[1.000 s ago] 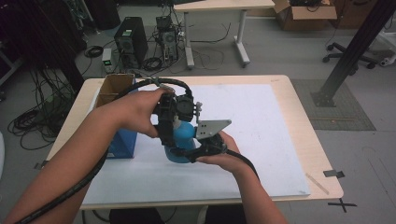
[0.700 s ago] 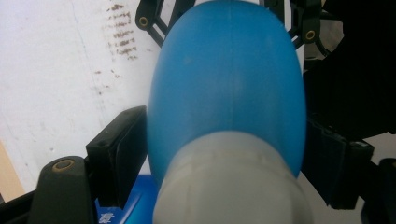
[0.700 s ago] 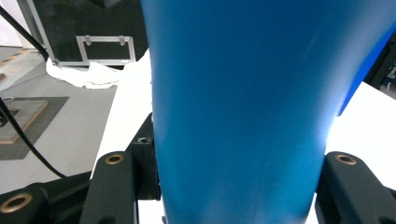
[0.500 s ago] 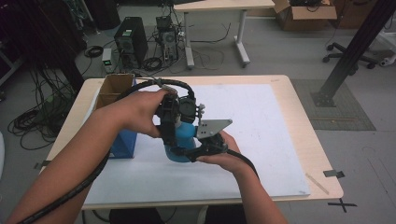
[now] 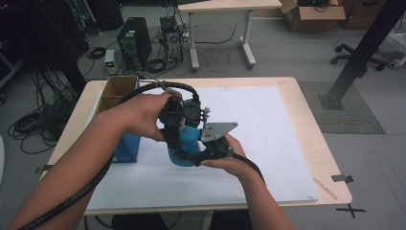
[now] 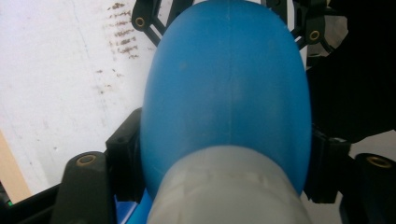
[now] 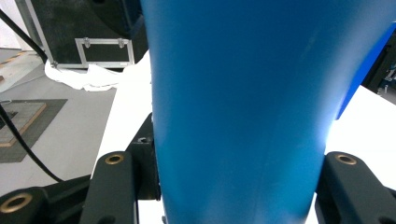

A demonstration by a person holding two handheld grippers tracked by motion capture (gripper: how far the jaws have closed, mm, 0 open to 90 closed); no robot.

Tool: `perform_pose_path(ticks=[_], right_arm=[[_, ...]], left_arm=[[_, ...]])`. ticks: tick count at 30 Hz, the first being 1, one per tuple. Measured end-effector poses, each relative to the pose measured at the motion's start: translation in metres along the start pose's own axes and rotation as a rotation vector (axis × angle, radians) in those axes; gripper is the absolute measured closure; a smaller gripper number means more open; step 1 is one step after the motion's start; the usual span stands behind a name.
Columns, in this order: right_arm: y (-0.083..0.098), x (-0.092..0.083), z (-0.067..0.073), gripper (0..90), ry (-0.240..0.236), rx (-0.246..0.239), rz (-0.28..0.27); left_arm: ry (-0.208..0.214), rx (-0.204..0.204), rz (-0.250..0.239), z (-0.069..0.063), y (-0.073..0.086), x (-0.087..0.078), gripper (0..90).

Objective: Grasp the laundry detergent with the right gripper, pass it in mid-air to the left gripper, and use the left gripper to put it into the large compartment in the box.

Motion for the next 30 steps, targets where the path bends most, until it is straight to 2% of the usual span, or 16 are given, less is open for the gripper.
perform_pose_path(ticks=[6,7,12,20,30], right_arm=[[0.0003,0.0006,0.0003,44.5,0.001,0.002,-0.001],[0.0003,0.0005,0.0002,44.5,0.001,0.000,0.000],[-0.0007,0.0012,0.0010,44.5,0.000,0.002,-0.006],[0.0003,0.0020,0.0020,44.5,0.002,-0.005,-0.001],[-0.0013,0.0002,0.0028,44.0,0.014,-0.020,-0.007]], left_arm=[[0.000,-0.002,-0.006,-0.0011,0.0002,0.0003,33.7],[-0.003,0.010,-0.002,-0.0006,0.0005,-0.0003,33.9],[-0.017,0.019,-0.004,0.0001,0.0009,-0.0011,37.1],[-0.015,0.033,0.031,-0.0013,0.0023,-0.0008,37.9],[-0.035,0.044,0.052,-0.0031,-0.0014,-0.0034,38.4]])
Point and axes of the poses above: each handheld gripper's, and its own axes: x roughly forward along the jaws, y roughly out of its underside, z roughly to its left, the point moved 9 cm from there along x, roughly forward along the jaws, and after that the axes turned 14 degrees about -z, right-handed, at the moved point
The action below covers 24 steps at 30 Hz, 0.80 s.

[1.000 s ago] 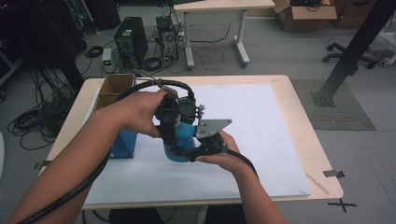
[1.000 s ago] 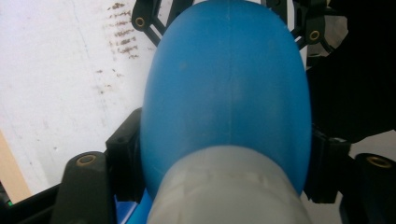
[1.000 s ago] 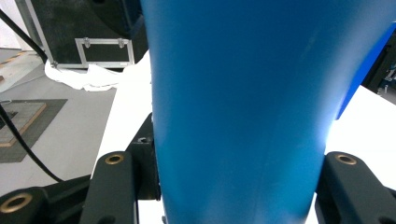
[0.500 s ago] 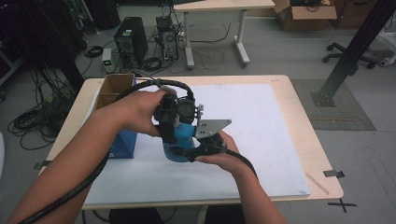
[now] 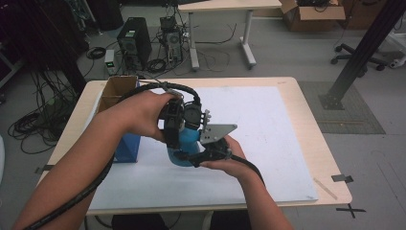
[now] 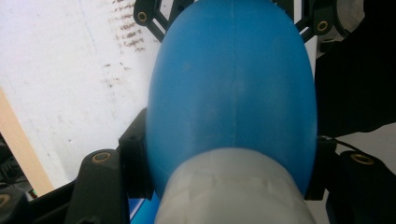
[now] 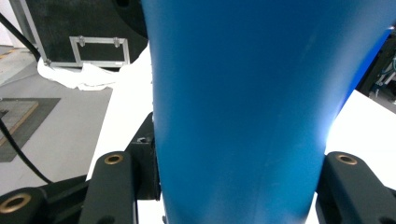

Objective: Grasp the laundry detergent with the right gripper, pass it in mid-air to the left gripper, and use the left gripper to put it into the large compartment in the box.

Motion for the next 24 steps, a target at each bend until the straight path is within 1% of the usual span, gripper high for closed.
perform_pose_path(ticks=[2,4,8,10,12,14,16,19,21,24], right_arm=[[-0.0010,-0.0003,0.0000,43.7,0.000,-0.003,-0.004],[-0.0015,-0.0002,-0.0002,43.6,0.000,-0.009,-0.007],[-0.0037,-0.0009,0.0016,42.6,-0.013,-0.001,-0.024],[-0.0042,-0.0011,0.0026,42.4,-0.019,0.008,-0.026],[-0.0043,-0.0013,0.0029,41.8,-0.018,0.006,-0.025],[-0.0041,-0.0016,0.0028,41.8,-0.020,0.005,-0.025],[-0.0044,-0.0028,0.0024,37.8,-0.015,0.017,-0.034],[-0.0039,-0.0038,0.0020,35.6,-0.007,0.023,-0.038],[-0.0032,-0.0047,0.0013,31.0,0.004,0.032,-0.041],[-0.0023,-0.0059,-0.0004,28.9,0.017,0.041,-0.047]], left_arm=[[0.000,0.001,0.005,-0.0002,-0.0010,-0.0010,38.5],[0.002,-0.006,0.010,-0.0010,-0.0015,-0.0019,38.5],[0.009,-0.016,0.017,-0.0017,-0.0039,-0.0042,38.6],[0.014,-0.017,0.019,-0.0024,-0.0046,-0.0041,38.6],[0.010,-0.022,0.016,-0.0020,-0.0053,-0.0036,38.6],[0.015,-0.019,0.026,-0.0028,-0.0055,-0.0042,38.6],[0.012,-0.012,0.024,-0.0022,-0.0062,-0.0045,38.6],[0.004,-0.005,0.015,-0.0013,-0.0070,-0.0058,38.6],[0.004,-0.001,0.015,-0.0010,-0.0077,-0.0071,38.6],[0.002,0.002,0.009,-0.0015,-0.0089,-0.0076,38.6]])
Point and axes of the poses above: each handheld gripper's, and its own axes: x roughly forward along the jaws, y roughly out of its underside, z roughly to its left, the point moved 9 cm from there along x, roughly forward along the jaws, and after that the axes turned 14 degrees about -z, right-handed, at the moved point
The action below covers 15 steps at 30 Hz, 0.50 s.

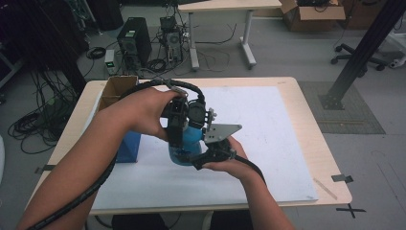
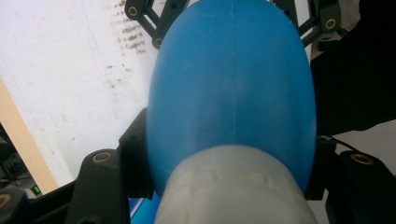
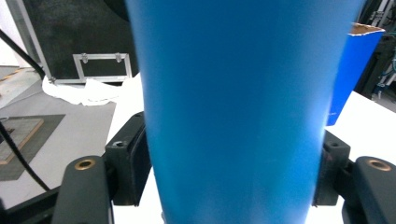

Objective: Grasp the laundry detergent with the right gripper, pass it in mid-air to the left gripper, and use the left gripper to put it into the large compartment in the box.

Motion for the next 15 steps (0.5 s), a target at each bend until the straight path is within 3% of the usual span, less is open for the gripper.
perform_pose_path(ticks=[15], right_arm=[[0.0004,-0.0028,-0.0026,13.6,0.037,0.036,-0.014]], left_arm=[[0.003,0.023,0.005,-0.0002,-0.0032,0.0005,38.5]])
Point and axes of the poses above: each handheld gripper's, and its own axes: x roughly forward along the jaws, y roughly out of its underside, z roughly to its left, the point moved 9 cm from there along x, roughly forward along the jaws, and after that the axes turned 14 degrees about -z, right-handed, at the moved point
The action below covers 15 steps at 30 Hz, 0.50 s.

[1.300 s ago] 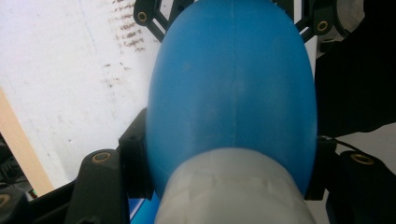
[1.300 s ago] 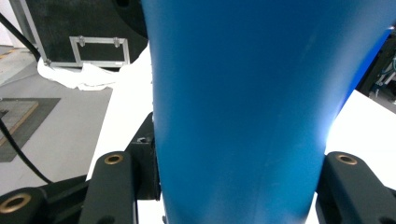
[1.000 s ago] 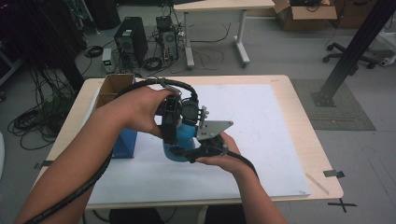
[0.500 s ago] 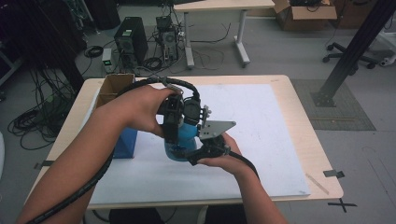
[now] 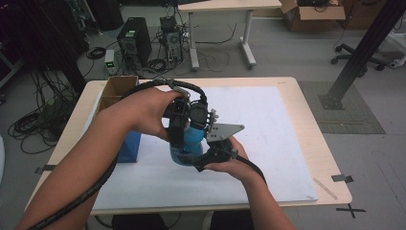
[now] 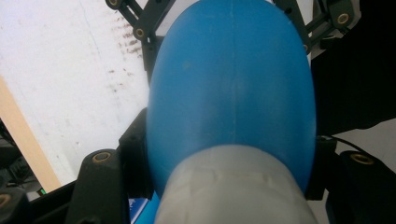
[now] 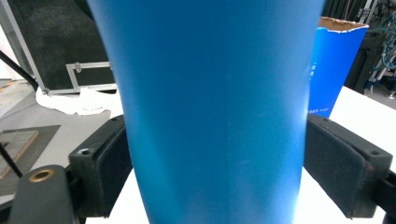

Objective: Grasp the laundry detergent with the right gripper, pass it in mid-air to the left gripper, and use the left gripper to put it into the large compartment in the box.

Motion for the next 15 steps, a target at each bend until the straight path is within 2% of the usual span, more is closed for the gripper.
perform_pose_path(ticks=[3,6,11,15], right_arm=[[0.0008,-0.0004,-0.0005,12.4,0.004,-0.002,0.005],[0.0009,-0.0019,-0.0012,7.2,0.018,-0.004,0.010],[0.0016,-0.0031,-0.0011,6.5,0.020,0.005,0.022],[0.0028,-0.0042,-0.0005,2.0,0.019,-0.001,0.026]], left_arm=[[-0.002,-0.002,-0.003,0.0002,-0.0001,0.0001,38.5],[-0.006,-0.005,-0.007,0.0016,-0.0001,-0.0006,38.5],[-0.014,0.001,-0.001,0.0037,-0.0005,-0.0013,38.4],[-0.009,-0.012,-0.003,0.0039,-0.0011,-0.0014,38.4]])
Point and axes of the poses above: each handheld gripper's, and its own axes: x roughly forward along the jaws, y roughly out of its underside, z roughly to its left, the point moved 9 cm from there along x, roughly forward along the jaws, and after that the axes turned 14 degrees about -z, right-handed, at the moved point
